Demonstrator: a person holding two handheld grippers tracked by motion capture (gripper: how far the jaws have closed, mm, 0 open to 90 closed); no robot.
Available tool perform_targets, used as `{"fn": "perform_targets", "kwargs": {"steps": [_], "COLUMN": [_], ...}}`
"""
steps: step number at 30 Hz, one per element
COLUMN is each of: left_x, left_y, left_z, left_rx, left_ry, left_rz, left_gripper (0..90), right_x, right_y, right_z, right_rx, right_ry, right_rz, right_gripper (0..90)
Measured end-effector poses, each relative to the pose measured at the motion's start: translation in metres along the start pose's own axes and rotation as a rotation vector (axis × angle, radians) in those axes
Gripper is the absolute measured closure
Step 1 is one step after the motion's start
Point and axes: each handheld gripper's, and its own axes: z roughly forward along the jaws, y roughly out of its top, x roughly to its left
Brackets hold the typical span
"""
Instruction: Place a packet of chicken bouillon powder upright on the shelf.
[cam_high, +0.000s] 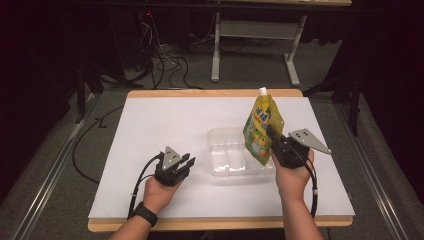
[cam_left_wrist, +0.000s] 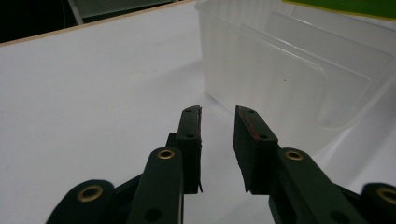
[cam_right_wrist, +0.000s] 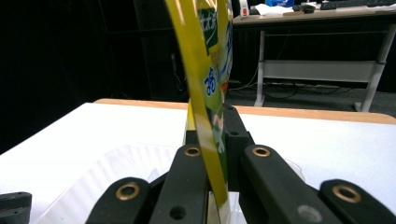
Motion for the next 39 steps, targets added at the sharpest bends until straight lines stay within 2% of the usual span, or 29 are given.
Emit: {"fn": "perform_targets", "kwargs": {"steps": [6, 12, 18, 39], "left_x": [-0.006, -0.016, -0.017, -0.015], "left_y": [0.002, 0.001, 0.002, 0.003], "left_z": [0.011, 0.021, 0.019, 0.016], "left_rx": [0.013, 0.038, 0.027, 0.02], "left_ry": [-0.008, -0.025, -0.057, -0.061], "left_rz": [-0.006, 0.018, 0.027, 0.02], "left_gripper": [75.0, 77.6, 74.5, 73.9], "right_x": [0.001, 0.002, 0.003, 0.004], "right_y": [-0.003, -0.007, -0.008, -0.022], "right_z": [0.004, 0.008, 0.011, 0.02], "right_rx": [0.01, 0.011, 0.018, 0.032], "right_ry": [-0.01, -0.015, -0.018, -0.028], "right_rz": [-0.002, -0.003, -0.004, -0.013], "right_gripper": [90.0, 90.0, 90.0, 90.0]}}
